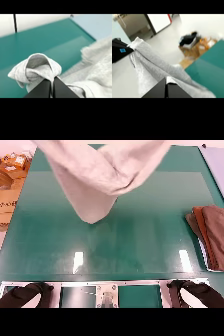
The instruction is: Fold the shirts.
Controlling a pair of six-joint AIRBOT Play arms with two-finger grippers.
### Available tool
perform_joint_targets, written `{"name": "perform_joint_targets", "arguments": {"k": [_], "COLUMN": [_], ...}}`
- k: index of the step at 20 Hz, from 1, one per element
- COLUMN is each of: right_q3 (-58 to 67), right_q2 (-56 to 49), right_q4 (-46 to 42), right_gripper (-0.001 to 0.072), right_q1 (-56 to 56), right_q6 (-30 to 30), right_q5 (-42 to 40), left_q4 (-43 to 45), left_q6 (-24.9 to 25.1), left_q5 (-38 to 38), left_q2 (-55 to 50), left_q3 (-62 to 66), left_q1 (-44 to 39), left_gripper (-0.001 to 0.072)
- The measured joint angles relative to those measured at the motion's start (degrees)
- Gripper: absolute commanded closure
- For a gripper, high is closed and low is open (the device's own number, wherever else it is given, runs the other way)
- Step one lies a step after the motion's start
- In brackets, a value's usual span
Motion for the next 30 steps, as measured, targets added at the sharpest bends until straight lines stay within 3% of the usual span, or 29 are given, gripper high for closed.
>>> {"name": "perform_joint_targets", "arguments": {"k": [6, 11, 16, 21, 22, 23, 24, 27, 28, 29, 30], "right_q3": [0.2, -7.2, -21.5, -36.0, -37.8, -39.3, -40.3, -41.6, -41.7, -41.7, -41.8], "right_q2": [5.1, 1.3, -5.9, -13.5, -14.7, -15.9, -16.7, -18.2, -18.4, -18.6, -18.7], "right_q4": [-11.1, -26.4, -39.0, -41.4, -41.1, -40.9, -40.7, -40.4, -40.5, -40.6, -40.7], "right_gripper": [0.0705, 0.0705, 0.0706, 0.0706, 0.0706, 0.0706, 0.0706, 0.0706, 0.0706, 0.0706, 0.0706], "right_q1": [-0.1, -0.1, -0.3, -0.5, -0.5, -0.5, -0.5, -2.3, -3.6, -5.4, -7.6], "right_q6": [4.6, 7.9, 11.9, 14.2, 14.4, 14.6, 14.6, 14.7, 14.7, 14.7, 14.7], "right_q5": [-3.3, -4.0, -4.8, -8.5, -9.1, -9.6, -10.0, -10.5, -10.4, -9.9, -9.4], "left_q4": [1.9, 2.8, -10.8, -18.4, -19.2, -19.7, -20.0, -20.7, -20.6, -20.7, -20.8], "left_q6": [1.4, 2.0, 9.1, 15.0, 15.4, 15.6, 15.5, 13.4, 12.1, 10.6, 9.0], "left_q5": [7.5, 16.3, 21.2, 17.9, 17.3, 16.4, 15.5, 9.2, 5.8, 2.4, -1.7], "left_q2": [-0.4, -12.9, -32.4, -49.1, -51.9, -54.2, -55.9, -58.4, -58.6, -58.4, -58.1], "left_q3": [2.3, 2.5, 2.6, 2.6, 2.6, 2.6, 2.6, 4.2, 5.0, 5.5, 5.9], "left_q1": [0.0, 0.0, -1.4, -7.6, -8.8, -9.6, -10.1, -8.8, -7.2, -5.5, -3.5], "left_gripper": [0.0684, 0.0684, 0.0683, 0.0683, 0.0619, 0.0288, 0.0098, 0.0131, 0.0238, 0.0688, 0.0685]}}
